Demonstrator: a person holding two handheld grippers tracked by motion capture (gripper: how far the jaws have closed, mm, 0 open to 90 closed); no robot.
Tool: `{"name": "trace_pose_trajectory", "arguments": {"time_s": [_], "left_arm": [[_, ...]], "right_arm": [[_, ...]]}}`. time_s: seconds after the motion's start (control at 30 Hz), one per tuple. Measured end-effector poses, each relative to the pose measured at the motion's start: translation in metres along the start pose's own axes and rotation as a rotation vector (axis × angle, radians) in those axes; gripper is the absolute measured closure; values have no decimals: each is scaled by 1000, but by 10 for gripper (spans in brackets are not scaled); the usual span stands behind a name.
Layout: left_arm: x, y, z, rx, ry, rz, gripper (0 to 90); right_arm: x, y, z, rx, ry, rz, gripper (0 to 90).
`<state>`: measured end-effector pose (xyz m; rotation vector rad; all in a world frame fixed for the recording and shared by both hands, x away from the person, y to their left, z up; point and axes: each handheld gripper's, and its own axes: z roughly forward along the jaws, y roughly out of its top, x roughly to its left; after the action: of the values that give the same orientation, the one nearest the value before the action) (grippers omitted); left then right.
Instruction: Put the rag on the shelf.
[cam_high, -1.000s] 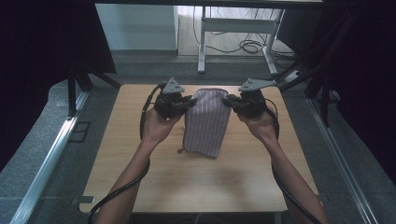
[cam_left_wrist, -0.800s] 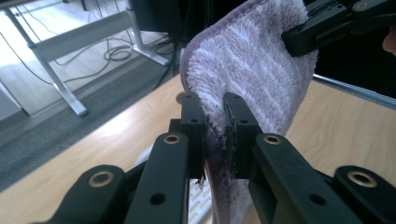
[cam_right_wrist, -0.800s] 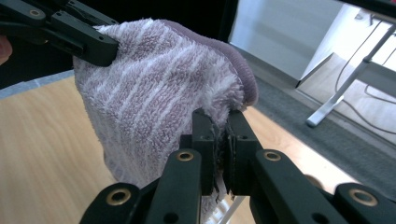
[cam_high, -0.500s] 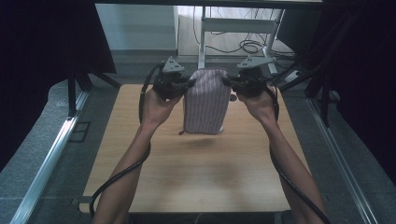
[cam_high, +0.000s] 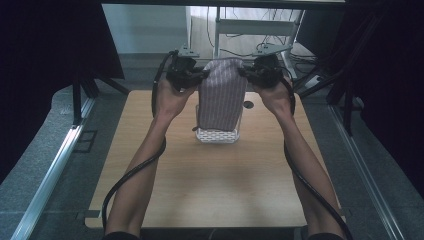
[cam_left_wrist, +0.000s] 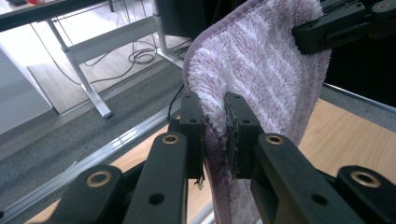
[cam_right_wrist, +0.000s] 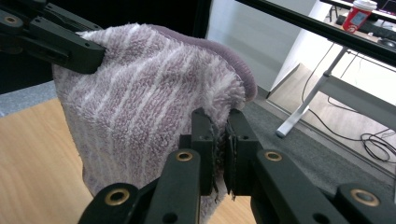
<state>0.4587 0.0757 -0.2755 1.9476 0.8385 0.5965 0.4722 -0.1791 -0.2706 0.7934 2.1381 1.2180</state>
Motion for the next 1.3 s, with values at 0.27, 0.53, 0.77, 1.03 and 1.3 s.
{"name": "trace_pose_trajectory", "arguments": {"time_s": [0.27,0.53,0.77,1.03,1.3], "left_arm": [[11,6,20,21,69,-10,773],[20,1,41,51,134,8,763],[24,-3,61,88,188,43,756],[28,-12,87,139,218,82,738],[34,-23,103,232,251,66,561]], "right_arm": [[-10,4,18,5,-35,4,835],[-16,2,38,22,-40,24,829],[-21,-6,54,44,-44,43,828],[-30,-21,73,77,-47,73,824],[-33,-34,89,132,-43,106,696]]}}
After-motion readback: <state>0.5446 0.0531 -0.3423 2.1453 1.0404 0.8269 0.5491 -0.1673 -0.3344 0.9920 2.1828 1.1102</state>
